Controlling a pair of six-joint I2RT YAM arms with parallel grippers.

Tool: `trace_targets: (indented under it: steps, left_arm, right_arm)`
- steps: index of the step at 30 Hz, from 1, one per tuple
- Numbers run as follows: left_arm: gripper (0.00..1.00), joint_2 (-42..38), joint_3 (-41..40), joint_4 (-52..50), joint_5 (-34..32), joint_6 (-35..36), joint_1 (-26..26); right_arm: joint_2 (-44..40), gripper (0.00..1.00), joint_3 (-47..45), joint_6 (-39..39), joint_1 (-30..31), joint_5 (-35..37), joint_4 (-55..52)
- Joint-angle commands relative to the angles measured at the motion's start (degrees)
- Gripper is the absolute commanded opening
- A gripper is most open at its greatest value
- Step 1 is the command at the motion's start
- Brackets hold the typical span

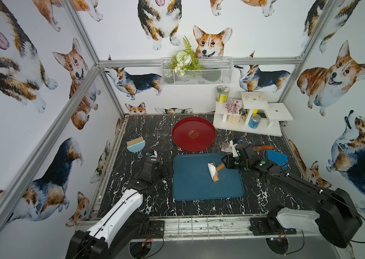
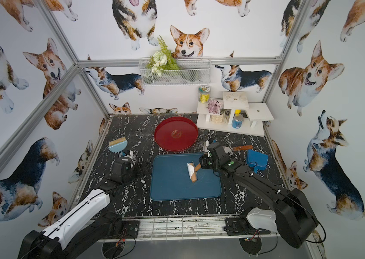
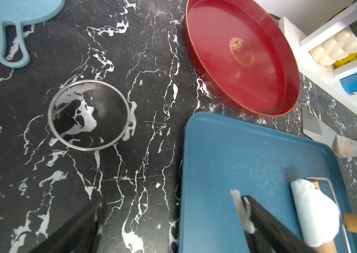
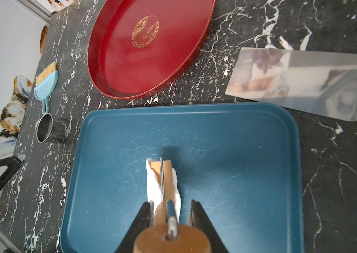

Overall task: Roll out the dumpling wrappers from the dough
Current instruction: Flatten out the dough on the work surface.

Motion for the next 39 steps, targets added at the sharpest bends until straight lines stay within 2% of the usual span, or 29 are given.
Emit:
trace_targets:
  steps: [1,8,11,14,21,25,29,34,39]
  left_arm:
    - [1.0,-0.2,-0.1,0.5,2.4,0.9,0.0]
    - [1.0,0.8,0.1,1.4,4.5,1.5,0.0]
    - [1.0,1.8,0.3,1.6,5.2,1.5,0.0]
    - [1.0,2.1,0.2,1.9,5.8,1.5,-0.1]
    - [1.0,3.6,0.3,2.7,7.0,1.6,-0.6]
    - [1.0,5.0,0.4,3.5,6.8,1.2,-2.7]
    - [1.0,7.0,0.8,4.2,5.7,0.7,-5.4]
    - [1.0,8.4,1.3,4.7,5.2,0.0,-6.3]
    - [1.0,8.5,2.0,4.3,4.7,0.1,-6.5]
  right_arm:
    - [1.5,0.0,-0.5,-2.8,0.3,1.5,-6.8]
    - [8.1,0.0,1.9,1.1,6.6,-0.2,-2.6]
    - [10.0,0.0,2.7,1.8,7.0,-1.3,-1.8]
    - [9.6,0.0,3.6,1.0,6.9,1.3,-3.3]
    - [6.4,0.0,2.7,-1.9,2.9,3.1,-7.1]
    - [3.8,0.0,1.0,-3.3,0.8,3.8,-8.4]
    - [3.0,0.0,0.2,-3.6,0.4,3.7,-8.7]
    - [3.3,0.0,0.0,-3.5,0.4,2.9,-8.4]
    - [2.4,0.0,-0.6,-5.2,-0.5,6.3,-11.1]
